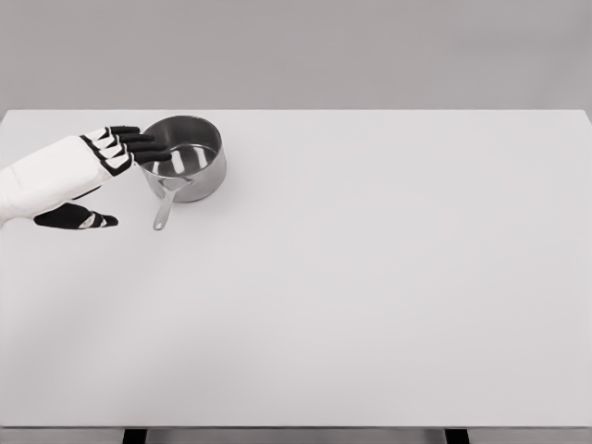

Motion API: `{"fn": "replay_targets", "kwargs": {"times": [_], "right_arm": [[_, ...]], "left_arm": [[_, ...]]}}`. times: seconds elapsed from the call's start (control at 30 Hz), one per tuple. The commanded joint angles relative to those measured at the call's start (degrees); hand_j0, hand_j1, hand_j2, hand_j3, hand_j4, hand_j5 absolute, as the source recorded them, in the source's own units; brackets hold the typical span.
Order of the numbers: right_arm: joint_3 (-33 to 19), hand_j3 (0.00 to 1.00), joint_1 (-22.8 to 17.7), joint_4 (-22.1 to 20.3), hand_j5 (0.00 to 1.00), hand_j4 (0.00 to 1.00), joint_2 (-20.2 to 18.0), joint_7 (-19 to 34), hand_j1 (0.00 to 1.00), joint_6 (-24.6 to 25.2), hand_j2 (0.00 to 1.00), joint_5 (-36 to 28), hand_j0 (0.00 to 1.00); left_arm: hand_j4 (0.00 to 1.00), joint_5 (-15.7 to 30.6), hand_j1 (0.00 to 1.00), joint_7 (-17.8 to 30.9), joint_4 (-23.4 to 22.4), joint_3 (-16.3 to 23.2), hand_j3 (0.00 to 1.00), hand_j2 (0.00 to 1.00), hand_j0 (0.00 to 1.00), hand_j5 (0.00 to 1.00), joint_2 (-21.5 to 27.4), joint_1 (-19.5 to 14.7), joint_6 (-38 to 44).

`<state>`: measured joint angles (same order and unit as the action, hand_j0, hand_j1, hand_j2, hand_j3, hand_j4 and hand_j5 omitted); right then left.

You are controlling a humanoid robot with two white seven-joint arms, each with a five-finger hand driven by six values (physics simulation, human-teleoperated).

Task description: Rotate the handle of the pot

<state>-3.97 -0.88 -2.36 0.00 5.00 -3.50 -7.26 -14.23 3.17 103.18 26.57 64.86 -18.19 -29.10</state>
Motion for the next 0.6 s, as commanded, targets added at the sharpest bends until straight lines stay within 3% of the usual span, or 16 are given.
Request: {"fn": "replay_targets", "kwargs": {"times": [0.0, 0.57], "right_arm": [[0.1, 1.0, 0.0, 0.3, 1.0, 1.0, 0.0, 0.2, 1.0, 0.2, 1.0, 0.0, 1.0], [0.3, 1.0, -0.4, 0.2, 1.0, 1.0, 0.0, 0.0, 1.0, 0.2, 1.0, 0.1, 1.0]], "left_arm": [[1.0, 0.4, 1.0, -0.1, 0.0, 0.1, 1.0, 1.0, 1.0, 1.0, 0.9, 0.0, 0.0], [1.0, 0.6, 1.0, -0.1, 0.0, 0.1, 1.0, 1.0, 1.0, 1.0, 0.9, -1.5, -2.8]]}}
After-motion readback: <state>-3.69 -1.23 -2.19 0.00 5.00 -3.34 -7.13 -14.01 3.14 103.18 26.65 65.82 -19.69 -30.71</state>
